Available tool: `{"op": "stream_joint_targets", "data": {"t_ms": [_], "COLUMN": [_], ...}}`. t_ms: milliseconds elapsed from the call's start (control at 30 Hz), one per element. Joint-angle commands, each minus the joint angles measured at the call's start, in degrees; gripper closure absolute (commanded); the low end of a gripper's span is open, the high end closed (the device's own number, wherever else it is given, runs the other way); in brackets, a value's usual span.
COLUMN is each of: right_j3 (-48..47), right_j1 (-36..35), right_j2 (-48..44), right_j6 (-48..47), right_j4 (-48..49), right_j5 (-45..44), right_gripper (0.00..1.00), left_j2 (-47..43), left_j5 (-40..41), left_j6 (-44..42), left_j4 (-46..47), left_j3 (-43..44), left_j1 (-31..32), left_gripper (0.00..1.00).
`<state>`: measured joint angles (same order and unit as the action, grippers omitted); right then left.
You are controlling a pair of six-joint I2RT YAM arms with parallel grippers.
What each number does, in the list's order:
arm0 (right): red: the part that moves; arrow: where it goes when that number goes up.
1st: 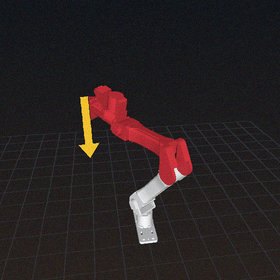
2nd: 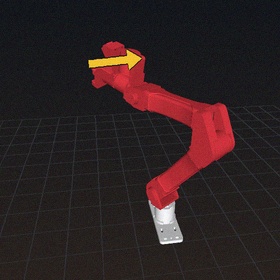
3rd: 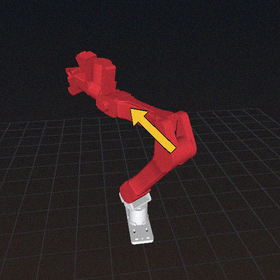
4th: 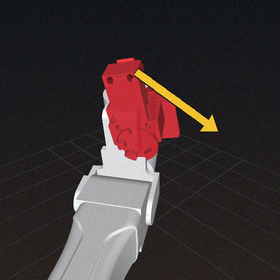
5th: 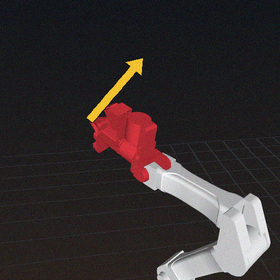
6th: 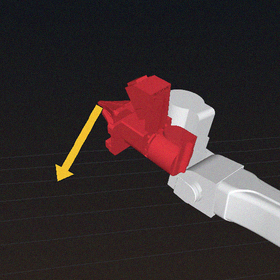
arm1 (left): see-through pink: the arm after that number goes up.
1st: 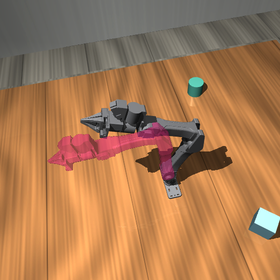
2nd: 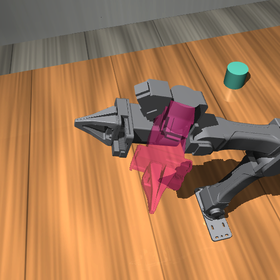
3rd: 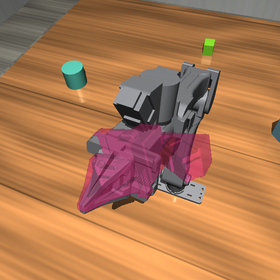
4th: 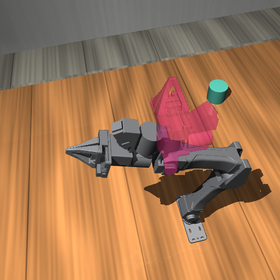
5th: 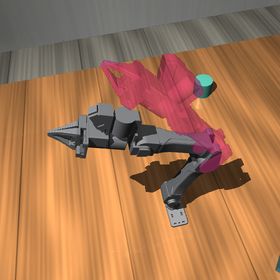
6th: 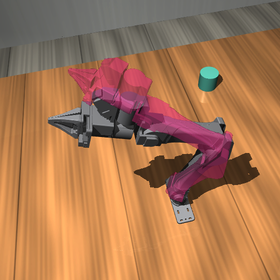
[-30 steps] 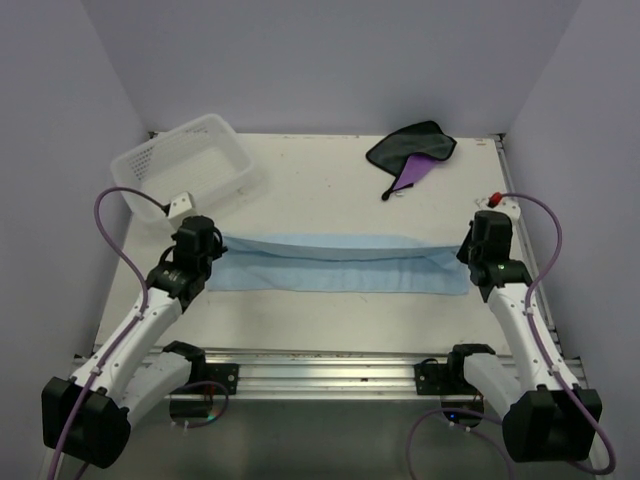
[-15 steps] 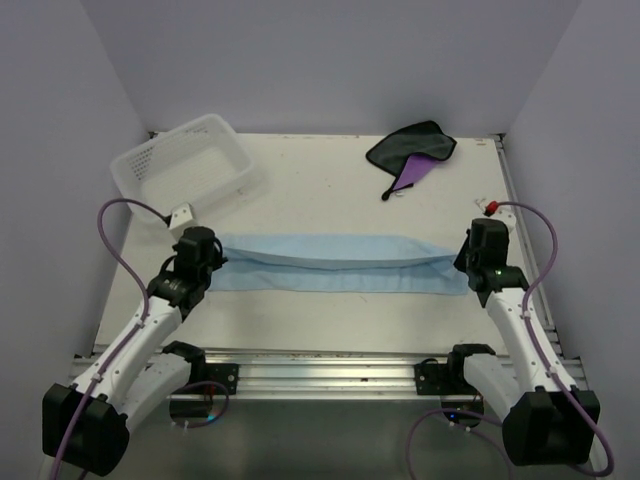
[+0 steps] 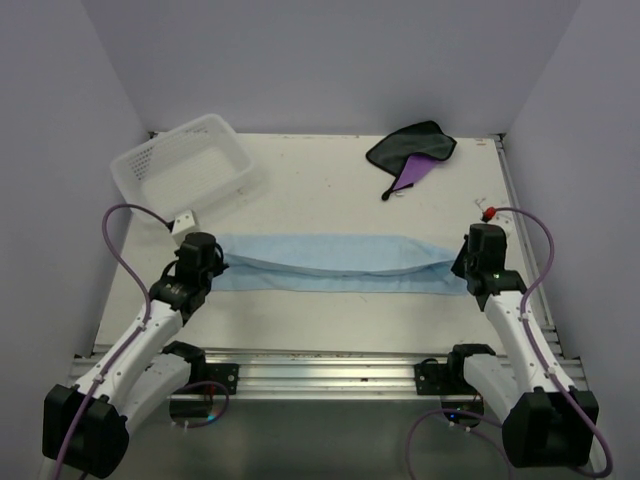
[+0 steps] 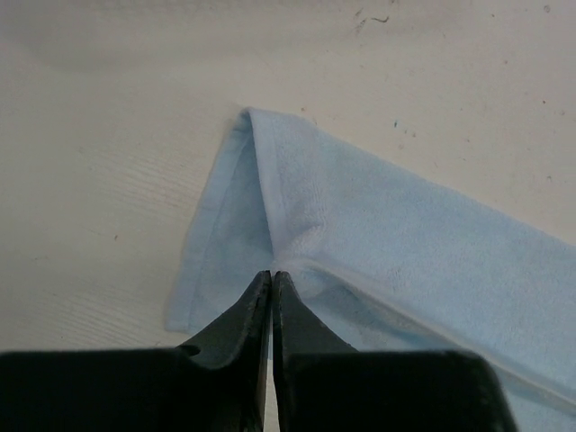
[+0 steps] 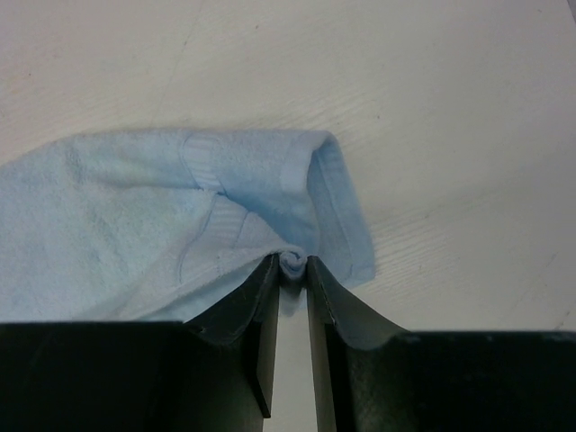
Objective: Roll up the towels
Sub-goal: Fold the towel
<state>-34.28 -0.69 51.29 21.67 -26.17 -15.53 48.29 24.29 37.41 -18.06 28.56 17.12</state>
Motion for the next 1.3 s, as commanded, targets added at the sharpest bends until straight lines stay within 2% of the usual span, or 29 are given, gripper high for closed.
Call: {"op": "stream_joint_targets", "data": {"t_ms": [0,167,267,533,900,1067,1267], "right_j3": [0.53,1.23,1.32,1.68,-1.40,-3.07,-3.16], "right_j1": [0.16,0.25,0.25,0.25,0.16,0.16,0.25], "right_j2": [-1.27,-2.51,-2.51,-4.00,-7.25,-8.74,-10.86], "right_j6": [0.92,1.36,1.71,2.41,2.41,3.29,4.43], "right_j4": [0.60,0.42,0.07,-0.37,-2.83,-4.67,-5.21], "right_j5": [-1.43,-2.14,-2.22,-3.10,-3.19,-3.98,-6.26], "right_gripper": [0.77,0.67,0.65,0.60,0.53,0.53,0.52], "left_j2": [-0.92,-1.62,-2.76,-2.94,0.49,0.93,5.05], "left_j5": [-0.12,0.14,0.05,-1.09,-5.92,-6.98,-9.35], "left_j6": [0.21,0.47,0.74,1.35,0.04,-1.02,-1.37], "left_j4": [2.16,1.37,1.19,2.07,8.92,11.20,16.38], "left_j3": [-0.34,-0.78,-0.87,-1.13,-1.14,-0.43,-1.48], "left_j1": [-0.43,-0.43,-0.43,-0.43,-0.25,0.10,0.54], "left_gripper": [0.92,0.81,0.77,0.74,0.74,0.68,0.55]}}
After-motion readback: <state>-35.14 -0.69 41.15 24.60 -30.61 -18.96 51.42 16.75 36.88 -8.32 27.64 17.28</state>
